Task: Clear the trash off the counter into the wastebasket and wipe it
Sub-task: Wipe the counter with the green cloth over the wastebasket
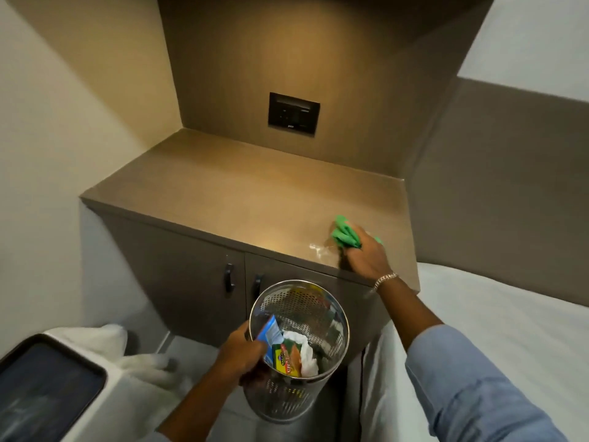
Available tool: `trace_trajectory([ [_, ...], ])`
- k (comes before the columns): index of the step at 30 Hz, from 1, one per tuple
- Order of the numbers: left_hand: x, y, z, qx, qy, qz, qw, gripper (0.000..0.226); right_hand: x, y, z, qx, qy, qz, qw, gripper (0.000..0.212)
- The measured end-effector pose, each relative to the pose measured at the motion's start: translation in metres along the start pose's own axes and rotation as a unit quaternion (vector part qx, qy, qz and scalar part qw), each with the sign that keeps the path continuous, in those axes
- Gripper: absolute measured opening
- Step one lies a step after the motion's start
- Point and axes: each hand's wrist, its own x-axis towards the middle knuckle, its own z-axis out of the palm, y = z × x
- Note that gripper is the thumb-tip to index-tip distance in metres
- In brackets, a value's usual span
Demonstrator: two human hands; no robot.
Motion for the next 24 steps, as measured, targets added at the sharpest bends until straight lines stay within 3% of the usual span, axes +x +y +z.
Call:
trace_trajectory([
  [3,0.001,0.000,0.008,0.001,-0.020,-0.013,1.000,0.027,0.028,-0.019,0.014,-0.039,-0.097,-0.085,0.991,0.058],
  [7,0.005,0.004,0.015,0.014,-0.044,-0.018,0.999,0.028,0.050,-0.035,-0.003,-0.137,-0.229,-0.202,0.942,0.058],
  [12,0.006,0.009,0.017,0.009,-0.065,-0.024,0.998,0.028,0.036,-0.026,-0.032,-0.171,-0.324,-0.220,0.904,0.058],
  [15,0.002,0.014,0.019,-0.008,-0.079,-0.016,0.997,0.032,0.036,-0.023,-0.053,-0.070,-0.316,-0.146,0.935,0.046],
  [18,0.010,0.010,0.021,-0.003,-0.084,-0.005,0.996,0.040,0.038,-0.018,-0.065,0.050,-0.194,-0.071,0.977,0.051],
  [21,0.019,0.009,0.019,0.008,-0.100,-0.004,0.995,0.041,0.032,-0.017,-0.047,-0.002,-0.116,-0.038,0.993,0.046],
  [24,0.021,0.014,0.008,0.020,-0.103,-0.008,0.994,0.034,0.010,-0.033,-0.019,-0.091,-0.124,-0.064,0.986,0.050],
])
